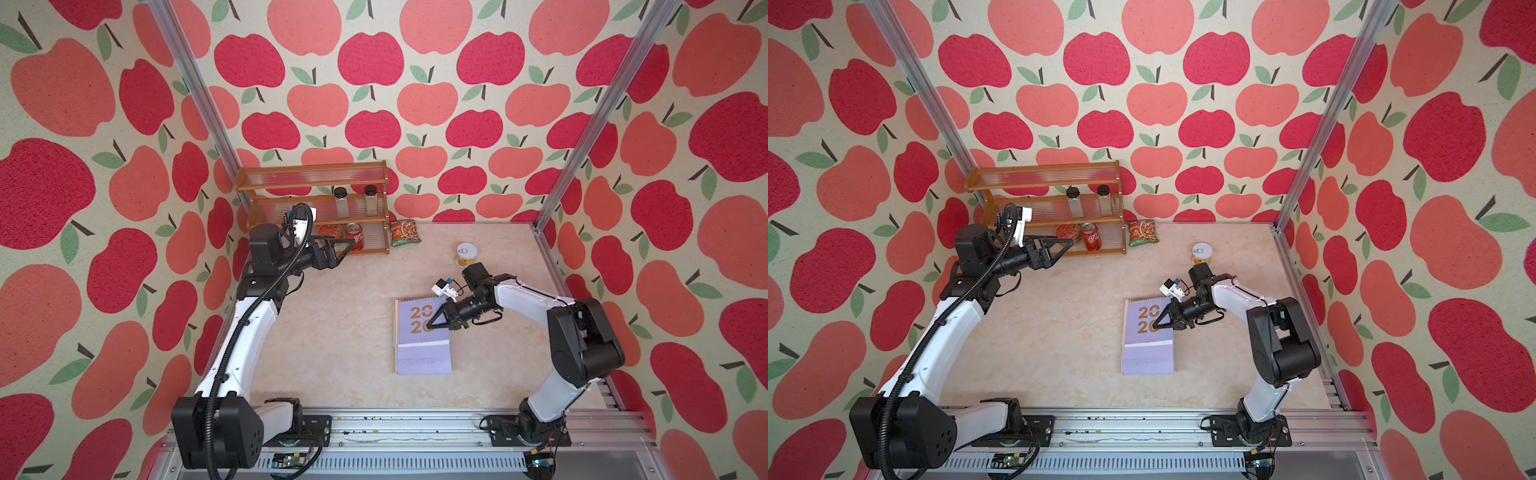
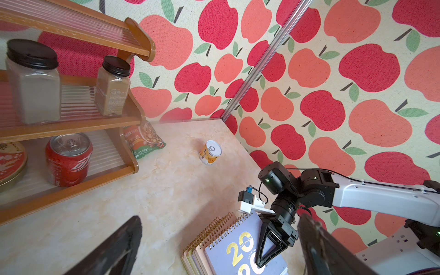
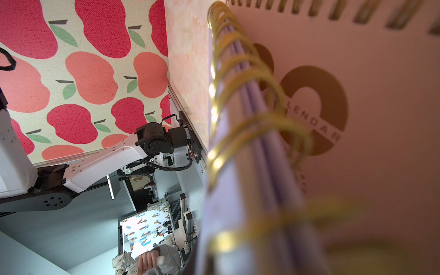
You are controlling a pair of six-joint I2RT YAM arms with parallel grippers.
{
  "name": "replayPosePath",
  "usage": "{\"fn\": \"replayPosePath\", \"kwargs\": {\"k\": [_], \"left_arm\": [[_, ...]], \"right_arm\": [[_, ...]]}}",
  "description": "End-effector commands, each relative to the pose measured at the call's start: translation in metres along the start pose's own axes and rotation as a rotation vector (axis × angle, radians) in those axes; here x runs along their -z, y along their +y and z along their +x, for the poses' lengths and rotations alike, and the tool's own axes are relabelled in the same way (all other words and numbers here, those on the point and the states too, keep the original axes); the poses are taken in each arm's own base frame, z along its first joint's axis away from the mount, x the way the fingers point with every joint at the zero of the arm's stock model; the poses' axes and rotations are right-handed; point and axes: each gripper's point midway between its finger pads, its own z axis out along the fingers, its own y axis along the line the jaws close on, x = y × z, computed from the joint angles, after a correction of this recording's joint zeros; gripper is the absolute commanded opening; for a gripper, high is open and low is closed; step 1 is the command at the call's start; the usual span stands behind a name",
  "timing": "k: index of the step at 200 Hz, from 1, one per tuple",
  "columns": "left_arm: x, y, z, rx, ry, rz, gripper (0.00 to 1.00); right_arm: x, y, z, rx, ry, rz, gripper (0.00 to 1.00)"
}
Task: Stack the calendars
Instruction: Place the calendar at the calendar.
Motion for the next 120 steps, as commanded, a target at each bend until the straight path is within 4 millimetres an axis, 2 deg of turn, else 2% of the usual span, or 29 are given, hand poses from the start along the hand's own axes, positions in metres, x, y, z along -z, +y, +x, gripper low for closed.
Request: {"fn": "replayPosePath", "kwargs": {"k": [1, 53, 120], "left_arm": [[0.000, -0.007, -0.003, -0.033, 0.004, 0.028, 0.99], [0.000, -0.008, -0.003, -0.032, 0.008, 0.033, 1.00], [-0.001, -0.009, -0.003, -0.032, 0.013, 0.031, 0.99]], "right_arm": [[0.005, -0.016, 0.000, -0.011, 0.008, 0.102, 0.24], [0.016, -0.037, 0.004, -0.061, 0.003, 0.275, 0.56], [0.047, -0.060, 0.005, -0.135, -0.082, 0.563, 0.63]]}}
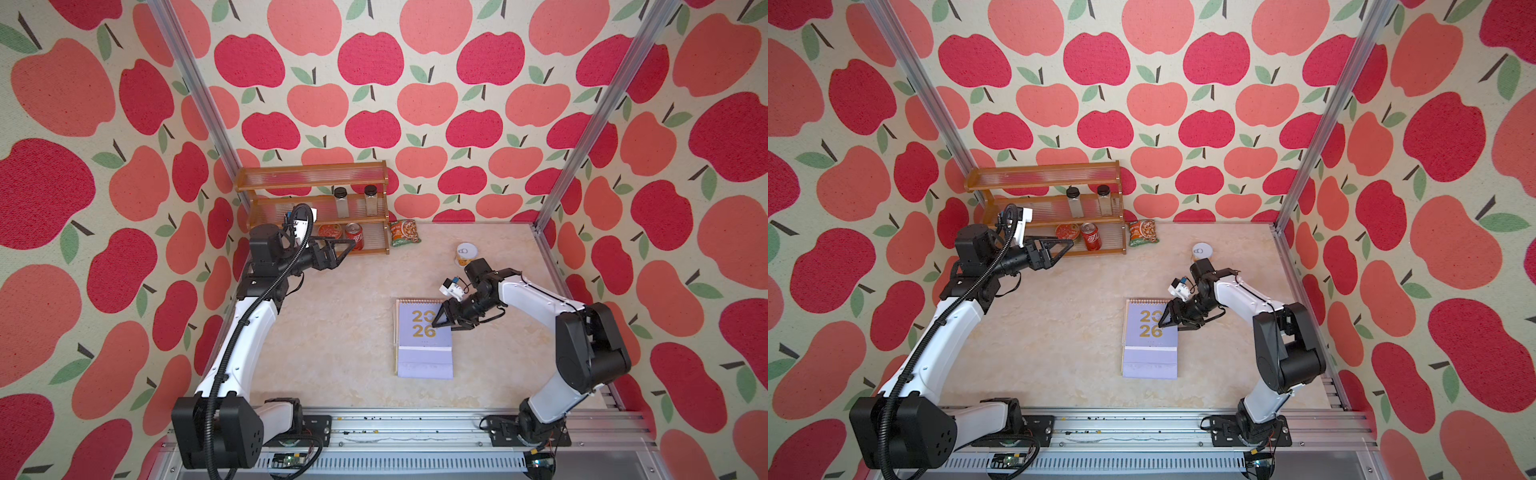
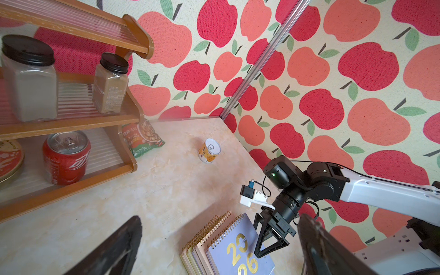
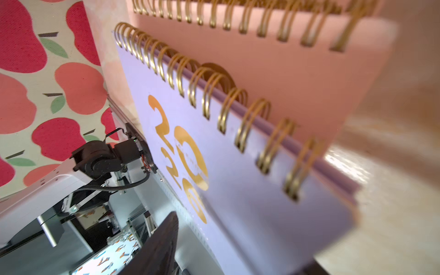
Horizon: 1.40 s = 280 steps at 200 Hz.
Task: Stack the calendars
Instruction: Place the calendar at the calendar, then adjust the calendar at the calendar.
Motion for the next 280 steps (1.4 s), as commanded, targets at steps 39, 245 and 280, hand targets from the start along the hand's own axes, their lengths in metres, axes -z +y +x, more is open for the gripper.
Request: {"fn": "replayPosePath", "kwargs": {"k": [39, 245, 280], "left_arm": [[-0.002, -0.006, -0.003, -0.028, 0.012, 0.027, 1.00], [-0.005, -0.008, 0.000, -0.028, 0.027, 0.028, 0.99], [-0.005, -0.008, 0.001, -0.027, 0.030, 0.029, 0.99]], "right_arm": [[0.018, -0.026, 0.002, -0.062, -0.095, 0.276, 0.65], [0.004, 0.015, -0.036, -0.002, -0.168, 0.228, 0.65], [0.016, 0.012, -0.033, 0.031, -0.193, 0.301, 0.67]]}}
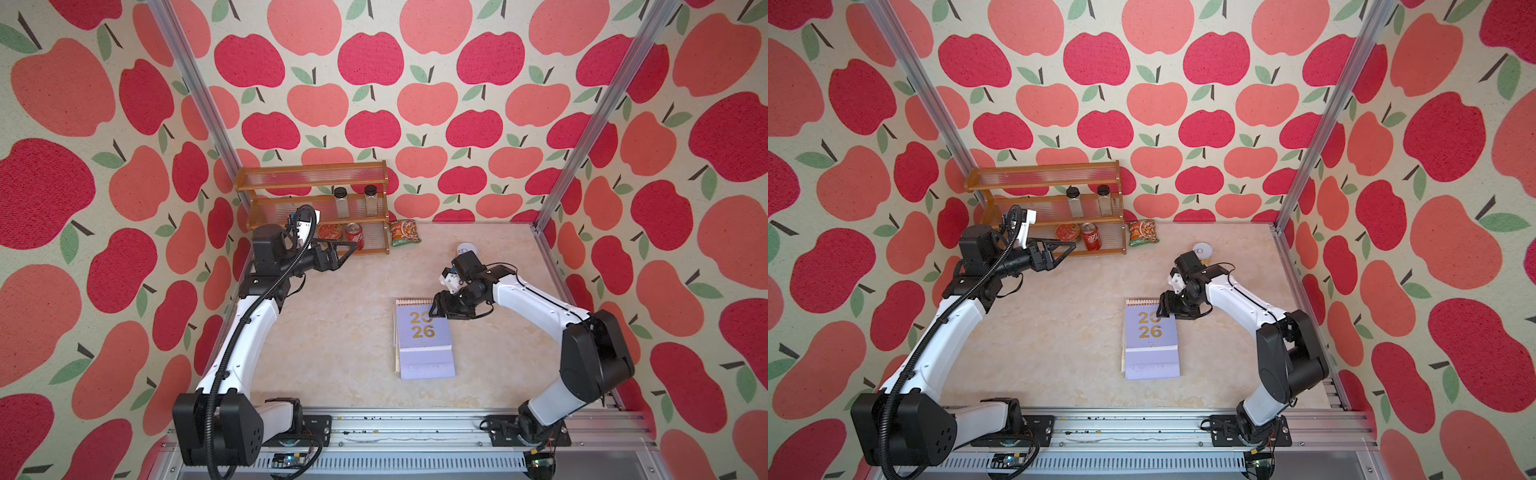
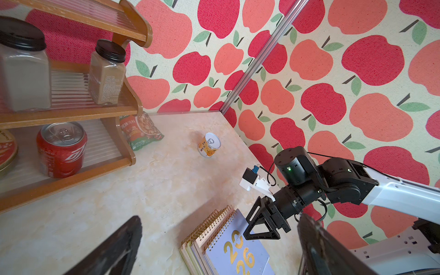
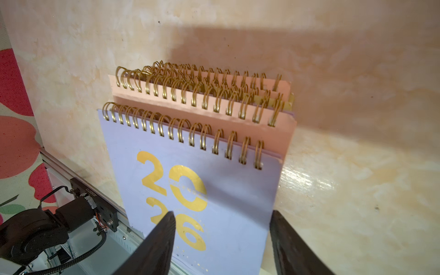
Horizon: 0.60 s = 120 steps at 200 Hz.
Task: Stack the calendars
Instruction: Adjust the calendar at the calendar.
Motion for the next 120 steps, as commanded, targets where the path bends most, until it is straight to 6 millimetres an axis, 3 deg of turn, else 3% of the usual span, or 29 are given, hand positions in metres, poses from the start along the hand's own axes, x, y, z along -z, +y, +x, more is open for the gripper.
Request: {"fn": "replayPosePath", "kwargs": {"k": [1, 20, 33, 71, 120], "left_arm": [[0.000, -0.010, -0.008, -0.040, -0.001, 0.027, 0.99], [0.000, -0.009, -0.008, -0.041, -0.003, 0.025, 0.99], [0.000, -0.008, -0.008, -0.040, -0.002, 0.022, 0.99], [-0.002, -0.005, -0.008, -0.036, 0.001, 0.014, 0.99], [-0.001, -0.002, -0.007, -0.037, 0.004, 0.000, 1.00]], "right_arm": [[0.010, 0.000, 0.000, 0.036, -0.023, 0.053, 0.67], [0.024, 0.005, 0.011, 0.186, -0.044, 0.137, 0.75], [0.031, 0.017, 0.023, 0.322, -0.047, 0.176, 0.99], [0.028, 0.049, 0.070, 0.711, -0.018, 0.288, 0.99], [-0.003, 0.067, 0.117, 1.037, 0.036, 0.394, 0.99]]}}
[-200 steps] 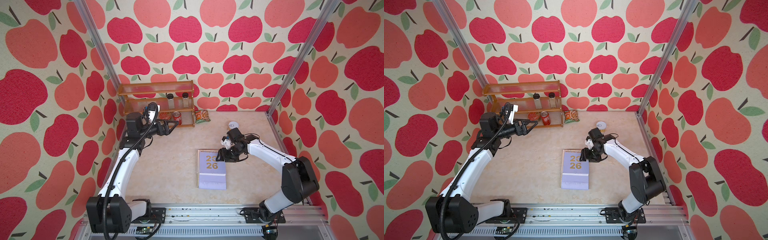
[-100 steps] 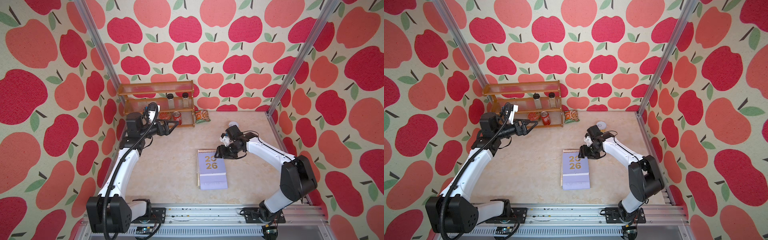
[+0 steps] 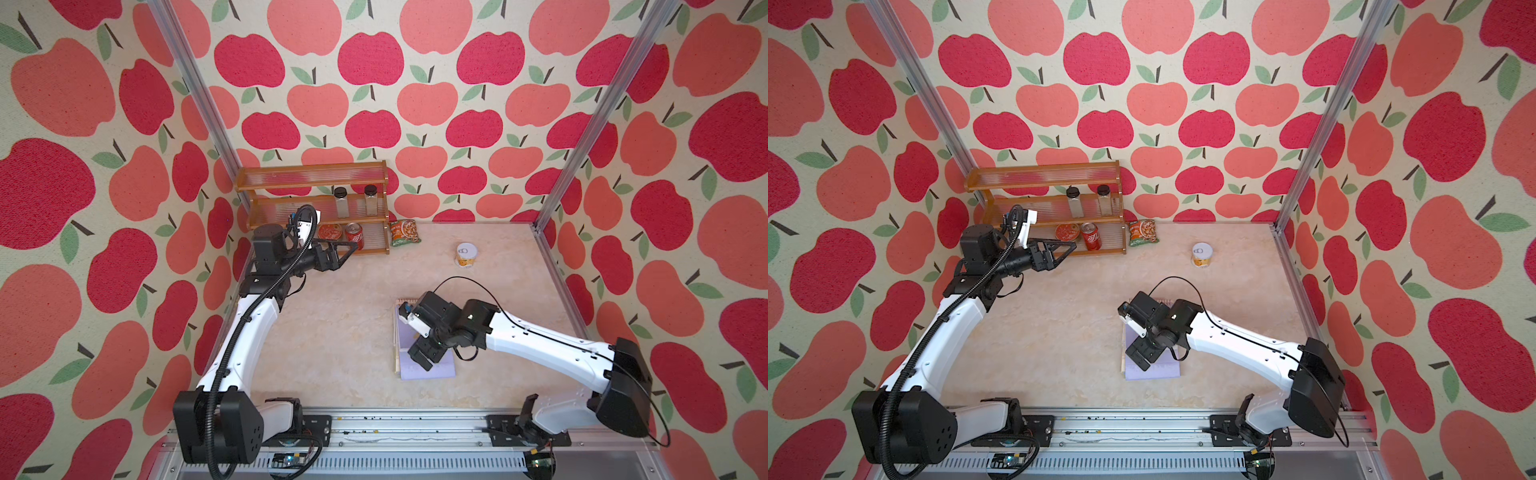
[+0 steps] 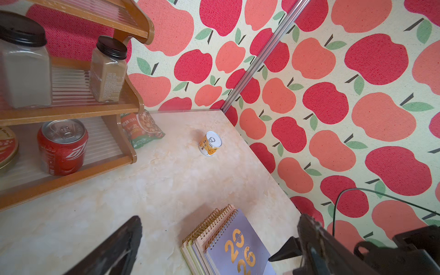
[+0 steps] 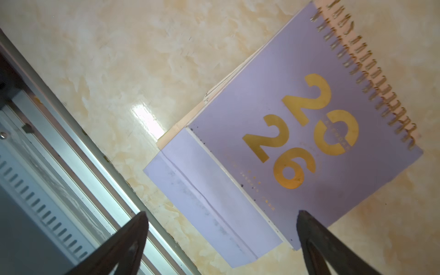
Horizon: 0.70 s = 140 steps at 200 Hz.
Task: Stack the calendars
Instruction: Adjust the calendar at the calendar.
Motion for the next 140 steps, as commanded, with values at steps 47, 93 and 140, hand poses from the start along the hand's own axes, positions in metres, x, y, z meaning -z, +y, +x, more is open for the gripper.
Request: {"fn": "replayPosePath", "kwargs": {"k": [47, 93, 140], "left_arm": [[0.000, -0.005, -0.009, -0.040, -0.005, 0.006, 0.99], [-0.001, -0.004, -0.009, -0.041, -0.005, 0.005, 1.00], [0.000, -0.005, -0.009, -0.045, -0.003, 0.000, 1.00]], "right_arm": [[-0.034, 0.030, 0.031, 0.357, 0.139, 0.166, 0.99], [-0.047, 0.035, 0.035, 0.377, 0.160, 0.160, 0.99], [-0.061, 0.035, 0.038, 0.401, 0.196, 0.170, 0.99]]}}
